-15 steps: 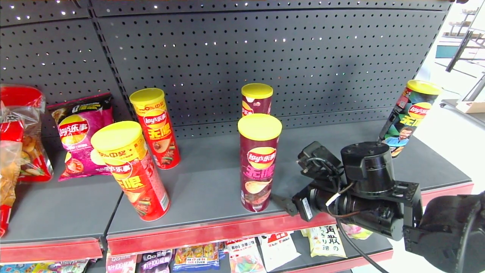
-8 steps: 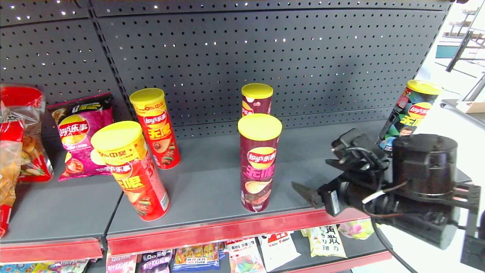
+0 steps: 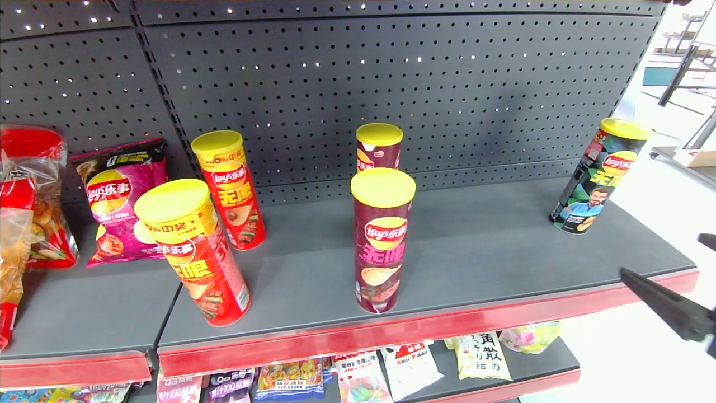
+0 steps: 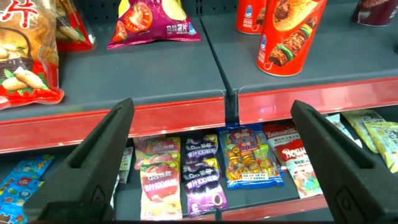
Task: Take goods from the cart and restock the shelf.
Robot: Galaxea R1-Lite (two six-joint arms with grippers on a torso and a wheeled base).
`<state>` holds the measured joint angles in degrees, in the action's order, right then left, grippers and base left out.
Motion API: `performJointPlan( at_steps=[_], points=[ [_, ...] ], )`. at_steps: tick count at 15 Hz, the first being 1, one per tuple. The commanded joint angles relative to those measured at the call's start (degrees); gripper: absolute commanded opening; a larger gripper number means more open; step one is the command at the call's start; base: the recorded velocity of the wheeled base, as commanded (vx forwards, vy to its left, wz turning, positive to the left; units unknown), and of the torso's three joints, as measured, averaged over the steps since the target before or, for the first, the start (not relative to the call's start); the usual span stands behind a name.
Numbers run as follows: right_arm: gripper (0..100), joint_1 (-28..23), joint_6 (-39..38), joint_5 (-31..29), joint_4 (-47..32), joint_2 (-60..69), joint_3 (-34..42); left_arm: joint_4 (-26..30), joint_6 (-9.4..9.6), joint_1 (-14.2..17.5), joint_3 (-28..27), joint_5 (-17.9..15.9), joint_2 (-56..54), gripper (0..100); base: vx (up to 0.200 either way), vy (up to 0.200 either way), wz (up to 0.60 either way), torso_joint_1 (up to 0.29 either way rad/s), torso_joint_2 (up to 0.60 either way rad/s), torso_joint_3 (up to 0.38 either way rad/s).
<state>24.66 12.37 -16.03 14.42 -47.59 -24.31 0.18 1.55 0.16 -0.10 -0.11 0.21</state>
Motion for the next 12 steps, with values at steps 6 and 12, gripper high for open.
performJointPlan(
  at_steps=[6, 12],
  points=[
    [100, -25.1, -8.3, 0.3, -44.2, 35.1, -1.8, 0.0, -0.14, -0.2, 0.0, -0.1, 0.4, 100, 0.000, 0.000, 0.00, 0.000, 0.00, 0.000],
    [100, -24.6, -8.8, 13.2, -29.0, 47.6, 16.1, 0.0, -0.93, -0.1, 0.0, 0.1, -0.2, 100, 0.000, 0.000, 0.00, 0.000, 0.00, 0.000]
  ],
)
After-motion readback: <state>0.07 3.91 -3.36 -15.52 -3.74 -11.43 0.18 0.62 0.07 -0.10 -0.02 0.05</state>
